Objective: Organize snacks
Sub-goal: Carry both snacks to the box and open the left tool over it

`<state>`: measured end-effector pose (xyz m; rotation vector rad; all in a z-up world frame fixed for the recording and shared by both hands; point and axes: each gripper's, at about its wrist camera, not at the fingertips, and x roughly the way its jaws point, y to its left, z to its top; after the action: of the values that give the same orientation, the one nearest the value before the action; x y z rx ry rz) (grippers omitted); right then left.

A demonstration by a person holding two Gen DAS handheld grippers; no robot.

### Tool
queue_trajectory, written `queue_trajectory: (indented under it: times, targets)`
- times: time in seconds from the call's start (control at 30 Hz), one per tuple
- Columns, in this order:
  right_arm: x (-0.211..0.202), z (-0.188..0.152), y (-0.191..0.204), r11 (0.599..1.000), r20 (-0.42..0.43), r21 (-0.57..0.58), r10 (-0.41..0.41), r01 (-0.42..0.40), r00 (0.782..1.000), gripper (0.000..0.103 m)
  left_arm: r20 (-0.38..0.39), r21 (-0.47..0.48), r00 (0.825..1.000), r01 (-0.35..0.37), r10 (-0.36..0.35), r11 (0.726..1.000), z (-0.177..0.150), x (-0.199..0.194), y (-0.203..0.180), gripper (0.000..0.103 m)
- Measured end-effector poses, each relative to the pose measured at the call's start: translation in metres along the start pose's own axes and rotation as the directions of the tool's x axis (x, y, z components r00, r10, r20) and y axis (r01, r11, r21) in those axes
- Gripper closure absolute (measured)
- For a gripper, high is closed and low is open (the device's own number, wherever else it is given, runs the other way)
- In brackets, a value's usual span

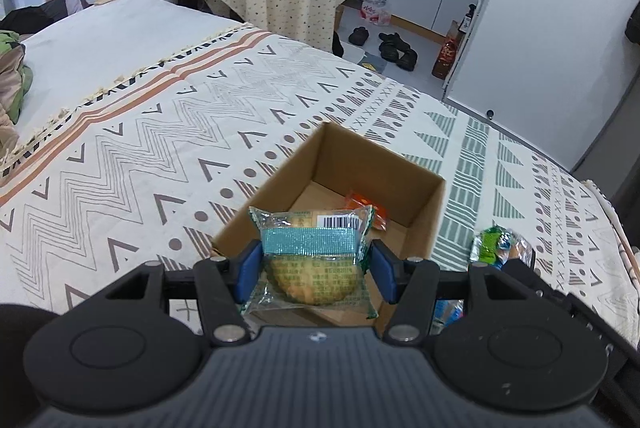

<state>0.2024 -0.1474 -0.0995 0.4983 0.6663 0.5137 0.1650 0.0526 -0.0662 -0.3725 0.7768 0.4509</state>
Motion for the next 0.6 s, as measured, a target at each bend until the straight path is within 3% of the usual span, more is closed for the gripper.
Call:
queue_trajectory:
  times: [0.4,0.6]
  targets:
    - [0.024,-0.002,0.019,0.999,-0.021,-0.040,0.003,-0.004,1.000,0.085,-0.024,-0.025,0.999,0.024,-0.025,0.999,0.019,0.025,0.026,0.046]
    - [0.041,-0.006,0.029,0.998,-0.048,-0.066,-0.016,0.013,0.999,0.085,-0.074,-0.039,0.995,0.061,-0.064,0.997,0.025,0.047,0.038,0.046]
